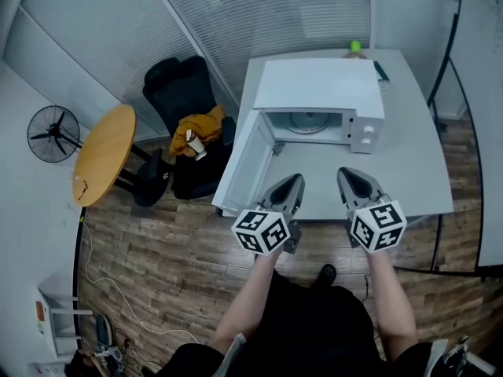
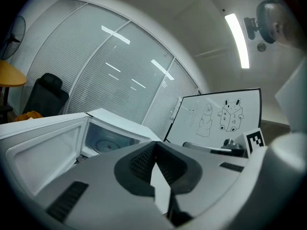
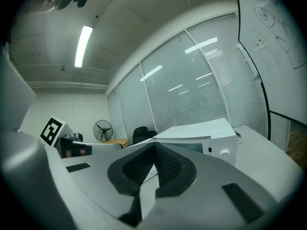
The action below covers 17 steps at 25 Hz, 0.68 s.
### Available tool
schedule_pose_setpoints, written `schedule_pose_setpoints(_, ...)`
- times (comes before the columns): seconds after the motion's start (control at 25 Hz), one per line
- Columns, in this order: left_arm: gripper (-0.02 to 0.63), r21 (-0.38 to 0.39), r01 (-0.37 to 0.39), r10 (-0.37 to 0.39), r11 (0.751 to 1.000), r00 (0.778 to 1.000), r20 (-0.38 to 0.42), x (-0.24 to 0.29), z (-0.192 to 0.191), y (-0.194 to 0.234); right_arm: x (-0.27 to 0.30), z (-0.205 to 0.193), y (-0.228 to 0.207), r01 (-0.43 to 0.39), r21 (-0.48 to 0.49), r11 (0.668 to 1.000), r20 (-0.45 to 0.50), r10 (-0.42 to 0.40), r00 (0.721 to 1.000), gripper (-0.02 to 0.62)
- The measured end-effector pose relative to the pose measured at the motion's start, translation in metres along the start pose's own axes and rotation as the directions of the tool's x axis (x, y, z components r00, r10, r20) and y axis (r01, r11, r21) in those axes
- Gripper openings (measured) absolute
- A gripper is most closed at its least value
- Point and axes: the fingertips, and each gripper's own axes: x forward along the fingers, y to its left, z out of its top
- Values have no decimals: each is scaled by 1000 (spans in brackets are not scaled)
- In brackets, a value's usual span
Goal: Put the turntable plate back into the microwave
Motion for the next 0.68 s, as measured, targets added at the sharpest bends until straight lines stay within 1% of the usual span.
schedule_pose_setpoints(0.16, -2, 12, 4, -4, 1000, 1000, 3, -2, 4, -1, 1, 1, 3, 9, -8, 1000, 5, -9, 1000, 9)
schedule_pose_setpoints(0.36, -2, 3, 5, -5, 1000, 1000, 8, -1, 4, -2, -1, 1, 5, 16, -17, 1000, 6, -16, 1000, 9)
schedule_pose_setpoints(0.52, -2, -13, 21, -21, 1000, 1000, -4, 4, -2, -4, -1, -8, 0, 23, -18, 1000, -20, -23, 1000, 9)
schedule_pose_setpoints(0.68, -2, -15, 26, -26, 1000, 1000, -3, 6, 0, -3, 0, -10, -3, 34, -22, 999, -33, -34, 999, 9)
